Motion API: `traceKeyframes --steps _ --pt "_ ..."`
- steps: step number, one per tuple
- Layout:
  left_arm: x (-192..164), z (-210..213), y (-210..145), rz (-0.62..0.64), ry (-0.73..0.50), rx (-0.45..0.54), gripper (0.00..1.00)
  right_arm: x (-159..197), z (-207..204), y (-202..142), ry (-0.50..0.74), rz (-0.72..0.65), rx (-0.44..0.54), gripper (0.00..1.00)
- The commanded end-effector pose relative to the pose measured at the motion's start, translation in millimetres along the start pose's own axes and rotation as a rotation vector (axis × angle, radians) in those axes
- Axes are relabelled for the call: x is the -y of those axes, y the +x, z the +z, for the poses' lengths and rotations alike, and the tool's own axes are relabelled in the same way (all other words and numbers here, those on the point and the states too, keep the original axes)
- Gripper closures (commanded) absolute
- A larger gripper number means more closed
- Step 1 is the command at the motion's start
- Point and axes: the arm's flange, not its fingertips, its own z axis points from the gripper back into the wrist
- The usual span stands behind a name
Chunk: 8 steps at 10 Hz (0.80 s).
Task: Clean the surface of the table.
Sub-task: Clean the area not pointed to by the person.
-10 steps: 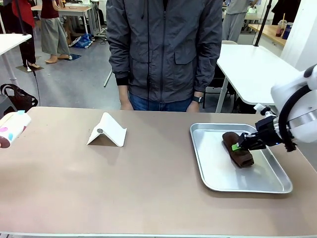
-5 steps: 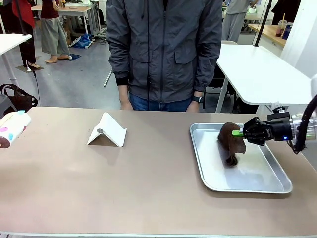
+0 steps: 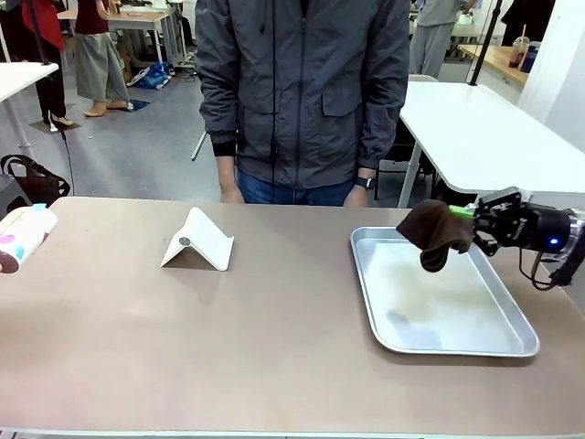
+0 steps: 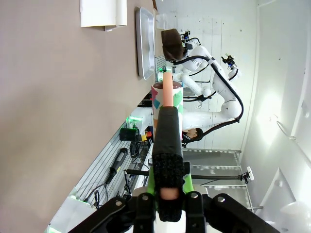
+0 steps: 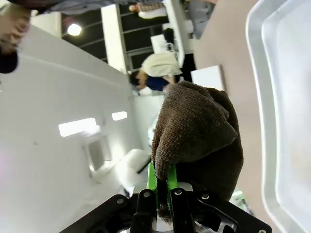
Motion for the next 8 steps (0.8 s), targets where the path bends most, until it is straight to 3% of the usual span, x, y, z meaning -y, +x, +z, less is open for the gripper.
traceKeyframes --steps 1,4,8 --pt "5.3 3.0 -4.0 -0.011 -0.016 0.004 0.78 -20.2 12.5 -8.2 -0.013 -0.025 0.063 0.91" --pt "5.3 3.0 -4.0 -0.011 -0.016 0.004 0.78 -48.4 50.8 -45.1 -0.112 0.128 0.101 0.91" --pt "5.3 3.0 -4.0 -0.011 -0.016 0.004 0.78 -68.8 102.2 -120.0 -0.092 0.337 0.084 0.91"
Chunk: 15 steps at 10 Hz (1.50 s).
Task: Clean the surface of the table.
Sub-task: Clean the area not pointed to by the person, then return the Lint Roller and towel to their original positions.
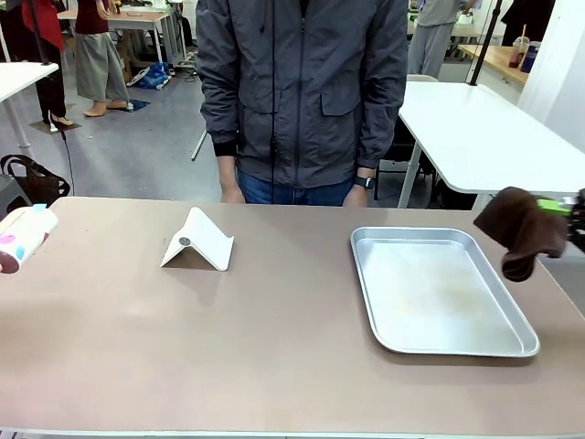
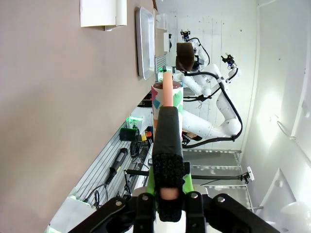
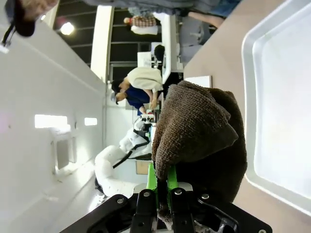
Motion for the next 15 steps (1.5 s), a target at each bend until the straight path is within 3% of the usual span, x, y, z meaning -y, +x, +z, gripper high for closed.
traceKeyframes --steps 1,2,15 --pt "5.2 3.5 -3.8 -0.011 -0.016 0.003 0.78 -6.2 7.7 -41.3 0.043 0.097 -0.005 0.91" --pt "5.2 3.5 -3.8 -0.011 -0.016 0.003 0.78 0.0 0.0 0.0 0.000 0.000 0.000 0.91" --pt "5.2 3.5 -3.8 -0.011 -0.016 0.003 0.78 0.0 0.0 0.0 0.000 0.000 0.000 0.91"
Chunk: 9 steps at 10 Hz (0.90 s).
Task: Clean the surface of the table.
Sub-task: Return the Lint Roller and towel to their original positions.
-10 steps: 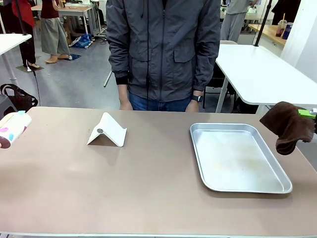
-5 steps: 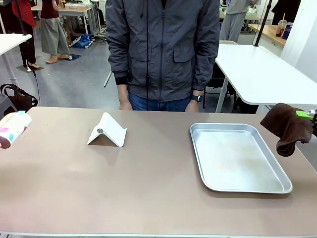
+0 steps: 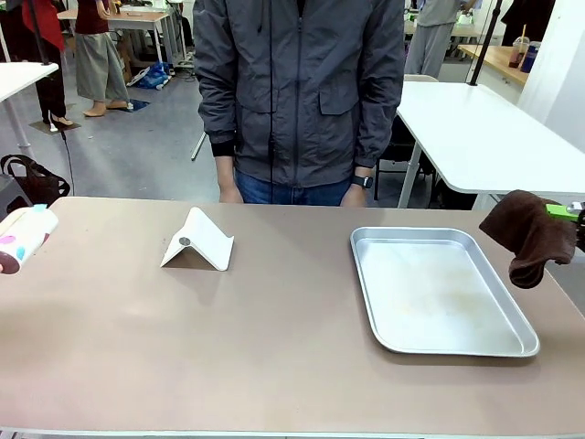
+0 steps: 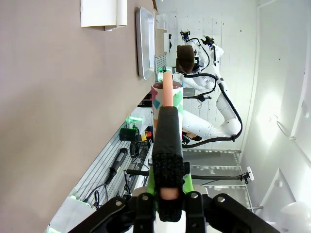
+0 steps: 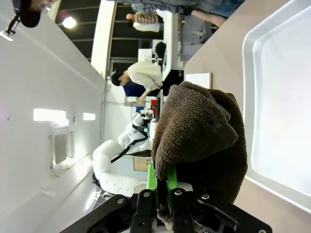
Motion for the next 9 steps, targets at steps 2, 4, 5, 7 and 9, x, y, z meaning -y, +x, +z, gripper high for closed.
traceKeyframes --steps 2,4,5,7,9 --pt "6.0 4.0 -3.6 -0.012 -0.015 0.003 0.78 -6.1 -1.8 3.2 0.004 -0.007 0.018 0.91" --pt "6.0 4.0 -3.6 -0.012 -0.015 0.003 0.78 -6.1 -1.8 3.2 0.004 -0.007 0.018 0.91" --pt "6.0 4.0 -3.6 -0.012 -0.015 0.003 0.78 -6.1 -1.8 3.2 0.004 -0.007 0.018 0.91" --pt "13.6 -3.4 -8.2 0.017 0.031 0.031 0.78 -7.3 -4.5 -2.5 0.020 0.006 0.049 0.91" --pt "71.6 -25.4 7.8 -0.015 0.130 -0.062 0.78 -43.1 -45.2 -5.6 -0.081 0.043 0.031 0.91"
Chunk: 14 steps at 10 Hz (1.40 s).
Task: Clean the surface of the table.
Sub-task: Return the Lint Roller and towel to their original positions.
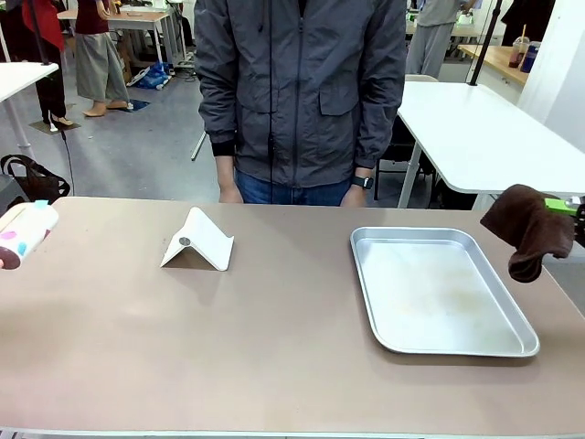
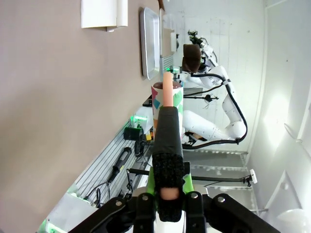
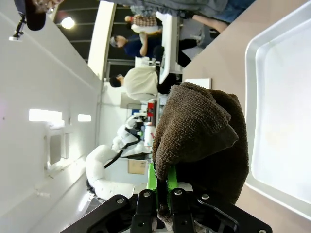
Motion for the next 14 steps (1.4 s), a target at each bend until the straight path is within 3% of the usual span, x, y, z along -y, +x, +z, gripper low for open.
traceKeyframes --steps 1,3,5,6,7,9,10,12,14 --pt "57.8 -19.9 12.5 -0.075 0.085 -0.142 0.78 -43.0 -53.1 -9.5 -0.138 0.029 0.065 0.91" --pt "90.5 -37.0 39.5 0.026 0.173 -0.171 0.78 -70.1 -103.4 -14.3 -0.162 0.081 -0.023 0.91" --pt "132.3 -78.2 72.7 0.135 0.276 -0.188 0.78 -93.2 -150.6 -25.4 -0.183 0.144 -0.032 0.91" --pt "152.8 -100.5 90.7 0.157 0.338 -0.086 0.78 -100.2 -175.2 -35.7 -0.196 0.185 -0.086 0.91" --pt "171.8 -123.4 105.2 0.144 0.392 -0.088 0.78 -102.8 -203.9 -46.9 -0.236 0.225 -0.150 0.91" --pt "198.3 -161.3 134.4 0.148 0.582 -0.023 0.78 -95.7 -265.8 -60.2 -0.344 0.293 -0.226 0.91" --pt "204.1 -171.1 148.9 0.186 0.691 0.065 0.78 -88.0 -292.4 -64.2 -0.371 0.317 -0.264 0.91" --pt "205.4 -202.5 170.7 0.186 0.808 -0.009 0.78 -67.5 -339.1 -73.5 -0.435 0.339 -0.329 0.91" --pt "197.0 -230.6 188.3 0.162 0.839 0.048 0.78 -47.9 -366.4 -75.7 -0.524 0.345 -0.320 0.91"
